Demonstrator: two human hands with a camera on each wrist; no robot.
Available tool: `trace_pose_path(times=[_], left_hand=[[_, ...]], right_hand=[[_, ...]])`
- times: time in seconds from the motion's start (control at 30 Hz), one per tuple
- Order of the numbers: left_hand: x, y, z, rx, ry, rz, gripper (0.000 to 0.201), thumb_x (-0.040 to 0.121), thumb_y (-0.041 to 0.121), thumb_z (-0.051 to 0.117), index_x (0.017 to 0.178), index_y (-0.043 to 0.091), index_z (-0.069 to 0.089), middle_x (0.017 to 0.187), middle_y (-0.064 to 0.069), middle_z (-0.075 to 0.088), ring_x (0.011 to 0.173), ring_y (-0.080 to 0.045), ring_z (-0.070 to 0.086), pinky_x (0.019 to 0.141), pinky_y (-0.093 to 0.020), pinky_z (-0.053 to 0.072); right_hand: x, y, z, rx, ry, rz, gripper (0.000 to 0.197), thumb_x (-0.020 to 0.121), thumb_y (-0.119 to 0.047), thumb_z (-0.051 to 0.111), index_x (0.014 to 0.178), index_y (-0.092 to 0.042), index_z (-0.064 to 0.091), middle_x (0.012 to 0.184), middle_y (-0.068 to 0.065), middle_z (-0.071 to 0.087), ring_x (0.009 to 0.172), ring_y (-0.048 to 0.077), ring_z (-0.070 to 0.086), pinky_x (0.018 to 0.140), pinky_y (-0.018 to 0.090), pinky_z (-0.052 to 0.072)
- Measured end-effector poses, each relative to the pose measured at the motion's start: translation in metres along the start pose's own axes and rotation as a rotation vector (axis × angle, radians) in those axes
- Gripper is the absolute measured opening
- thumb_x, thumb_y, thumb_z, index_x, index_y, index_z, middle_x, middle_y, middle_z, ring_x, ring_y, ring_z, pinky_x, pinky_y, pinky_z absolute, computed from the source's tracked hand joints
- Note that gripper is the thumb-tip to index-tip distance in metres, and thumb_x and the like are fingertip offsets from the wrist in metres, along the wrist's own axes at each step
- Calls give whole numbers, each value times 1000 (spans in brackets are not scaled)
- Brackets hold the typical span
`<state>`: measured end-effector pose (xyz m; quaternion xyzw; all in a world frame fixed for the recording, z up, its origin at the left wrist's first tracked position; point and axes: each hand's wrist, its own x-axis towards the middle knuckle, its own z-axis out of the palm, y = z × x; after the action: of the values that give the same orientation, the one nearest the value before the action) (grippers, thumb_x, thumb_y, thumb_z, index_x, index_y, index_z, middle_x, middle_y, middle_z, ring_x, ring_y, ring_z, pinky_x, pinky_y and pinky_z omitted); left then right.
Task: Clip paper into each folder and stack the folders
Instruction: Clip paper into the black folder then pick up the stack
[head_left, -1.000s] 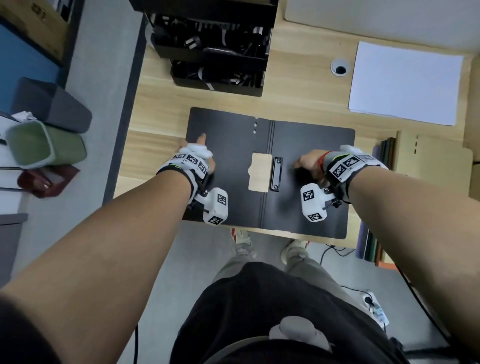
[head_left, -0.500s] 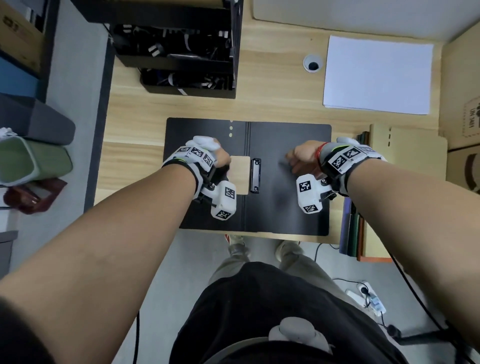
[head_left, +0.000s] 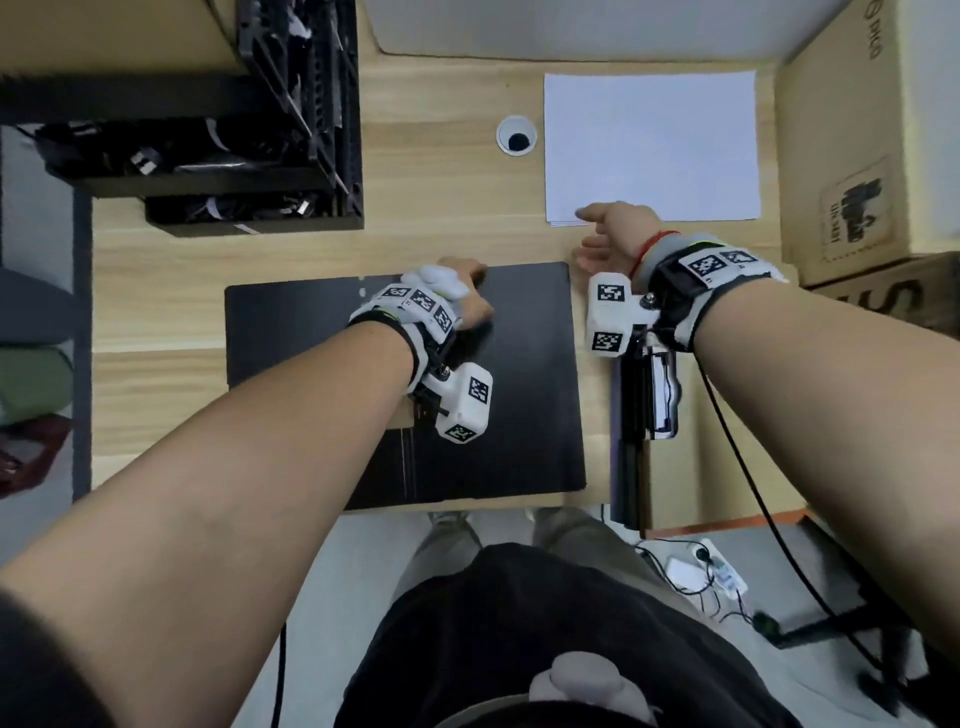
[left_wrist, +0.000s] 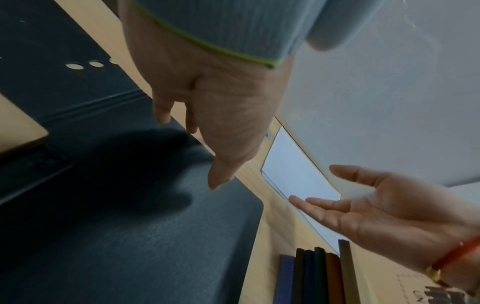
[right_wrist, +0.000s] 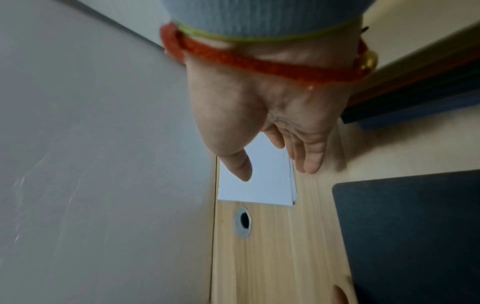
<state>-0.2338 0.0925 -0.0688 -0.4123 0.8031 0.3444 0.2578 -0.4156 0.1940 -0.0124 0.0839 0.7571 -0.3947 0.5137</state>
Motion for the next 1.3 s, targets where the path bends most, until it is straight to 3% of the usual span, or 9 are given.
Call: trace_pose_path(times=[0.1,0.3,0.4,0.5,0.77,0.9,1.03,1.13,1.3], left_hand=[[12,17,4,36,81,54,60,79,20,71,135,14,51,137,-9,48,125,-25,46,95,-32,37],[37,61,-6,-72,54,21,39,77,27,74,95,13,43,94,-5,51,80,-20,45,69,-30,36],[51,76,-8,-157,66,-35,47,75,36,73,104,10,47,94,-7,55,80,-25,51,67,-30,39],[59,96,-8,-363,93,-105,69,75,37,76,128,7,46,122,-11,58,106,-31,57,90,-41,49],[76,130,-14,-913,51,-277,61,64,35,82,112,5,60,90,-8,64,67,-21,62,63,-29,54],[91,135,-17,-934,54,-327,63,68,39,77,120,9,61,112,-6,65,71,-16,59,72,-35,54],[93,145,-23,-918,66,-377,45,87,42,68,114,8,57,110,-7,60,86,-21,57,67,-33,49],[98,154,-21,-857,93,-373,67,90,46,63,133,-1,47,138,-11,52,120,-30,53,95,-40,46],[103,160,-21,-1128,65,-221,43,97,6,52,139,2,42,128,-11,57,86,-18,64,68,-27,59]], right_hand=[[11,-14,-18,15,23,-12,25,92,-22,60,112,-11,50,123,13,51,99,26,61,86,38,56],[30,-33,-52,-270,104,-79,57,85,-27,64,138,-12,49,141,8,49,126,26,51,92,36,49],[35,-44,-69,-311,125,-63,58,85,-25,63,140,-14,47,144,7,45,129,26,48,99,37,46],[47,-52,-90,-606,266,-68,55,93,-23,57,145,-12,41,147,12,43,132,33,44,99,42,43],[64,-41,-97,-1327,130,-141,34,98,-28,43,127,-18,60,110,11,55,100,34,51,93,38,35],[78,-36,-99,-1284,138,-60,42,87,-44,44,117,-23,64,91,0,51,94,30,47,81,36,31],[83,-37,-98,-1134,206,-53,34,87,-41,56,109,-14,54,114,7,52,124,31,43,100,39,39],[89,-34,-98,-1072,256,-39,51,84,-41,60,125,-13,51,133,12,49,125,30,44,98,40,41],[89,-33,-102,-1052,227,-51,54,86,-45,61,129,-12,52,133,12,49,123,31,47,103,41,41]])
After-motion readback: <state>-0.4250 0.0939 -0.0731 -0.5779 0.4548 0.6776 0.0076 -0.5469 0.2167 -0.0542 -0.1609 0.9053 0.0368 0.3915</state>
